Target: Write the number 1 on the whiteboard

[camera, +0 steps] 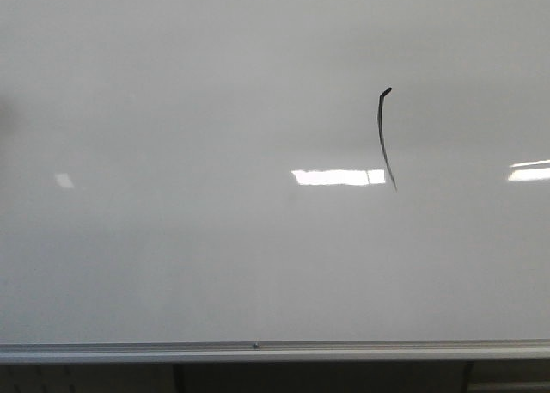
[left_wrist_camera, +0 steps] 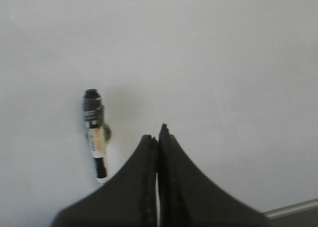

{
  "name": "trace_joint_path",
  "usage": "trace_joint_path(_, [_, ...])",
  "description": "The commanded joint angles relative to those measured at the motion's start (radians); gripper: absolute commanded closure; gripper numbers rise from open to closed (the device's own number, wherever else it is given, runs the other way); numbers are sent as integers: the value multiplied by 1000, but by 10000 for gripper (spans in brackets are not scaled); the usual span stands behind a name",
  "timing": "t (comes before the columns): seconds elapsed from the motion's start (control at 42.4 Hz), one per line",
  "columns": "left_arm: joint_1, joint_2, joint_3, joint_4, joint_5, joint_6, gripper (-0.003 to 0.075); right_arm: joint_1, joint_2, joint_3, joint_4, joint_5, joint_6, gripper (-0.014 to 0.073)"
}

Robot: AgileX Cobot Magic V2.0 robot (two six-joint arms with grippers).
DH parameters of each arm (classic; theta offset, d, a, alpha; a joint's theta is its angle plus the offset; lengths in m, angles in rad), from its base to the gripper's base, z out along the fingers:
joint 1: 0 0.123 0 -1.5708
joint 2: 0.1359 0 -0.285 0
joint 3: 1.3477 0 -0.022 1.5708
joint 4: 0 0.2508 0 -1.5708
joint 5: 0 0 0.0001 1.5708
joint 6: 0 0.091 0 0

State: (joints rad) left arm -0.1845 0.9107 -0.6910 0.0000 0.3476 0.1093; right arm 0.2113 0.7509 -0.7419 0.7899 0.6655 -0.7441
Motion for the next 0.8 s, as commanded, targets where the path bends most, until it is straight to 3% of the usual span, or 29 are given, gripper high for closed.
trace_joint_path(0.0, [-80,-63,13,0,-87,-2,741,-5,-6,-26,36,-79,13,653])
trace_joint_path(0.165, [-148,-185,99,0,-107,-7,741,-5,-70,28,43,-197,13,653])
trace_joint_path(0.424, [-160,-428,226,-9,-162,-7,741,-5,-281,242,43,-382,12,653])
trace_joint_path(0.778, [-160,-583,293,-9,-187,-7,741,-5,-406,322,43,-391,12,653])
